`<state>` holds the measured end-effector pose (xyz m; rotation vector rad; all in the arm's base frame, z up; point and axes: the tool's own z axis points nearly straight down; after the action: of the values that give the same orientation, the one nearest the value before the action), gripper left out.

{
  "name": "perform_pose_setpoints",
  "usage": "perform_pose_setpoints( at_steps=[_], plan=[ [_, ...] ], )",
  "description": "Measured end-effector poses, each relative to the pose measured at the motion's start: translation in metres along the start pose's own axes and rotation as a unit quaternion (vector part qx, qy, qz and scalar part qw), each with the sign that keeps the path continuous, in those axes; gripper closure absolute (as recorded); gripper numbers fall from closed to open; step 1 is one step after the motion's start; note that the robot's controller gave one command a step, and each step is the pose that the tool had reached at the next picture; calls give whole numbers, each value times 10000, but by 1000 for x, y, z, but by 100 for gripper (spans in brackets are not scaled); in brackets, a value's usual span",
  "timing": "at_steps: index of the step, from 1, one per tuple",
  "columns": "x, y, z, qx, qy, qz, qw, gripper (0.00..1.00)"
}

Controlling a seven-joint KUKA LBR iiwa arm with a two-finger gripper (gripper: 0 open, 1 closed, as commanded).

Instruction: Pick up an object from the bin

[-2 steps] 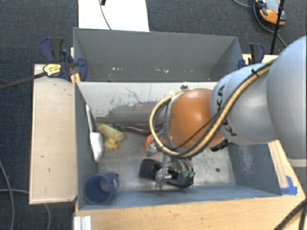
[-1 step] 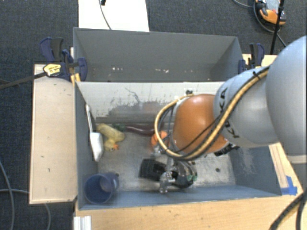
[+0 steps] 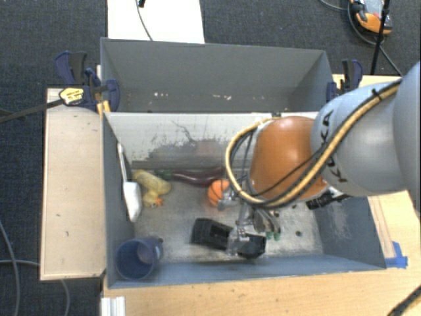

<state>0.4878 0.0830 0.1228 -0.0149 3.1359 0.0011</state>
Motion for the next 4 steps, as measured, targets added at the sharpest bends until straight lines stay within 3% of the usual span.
perform_pose_setpoints(
  at_steps=[1, 2, 4],
  plan=[
    [9, 9, 52, -10, -15, 102, 9999, 0],
    [7, 14, 50, 16, 1, 462, 9989, 100],
    [9, 14, 43, 20, 31, 467, 9989, 100]
  ],
)
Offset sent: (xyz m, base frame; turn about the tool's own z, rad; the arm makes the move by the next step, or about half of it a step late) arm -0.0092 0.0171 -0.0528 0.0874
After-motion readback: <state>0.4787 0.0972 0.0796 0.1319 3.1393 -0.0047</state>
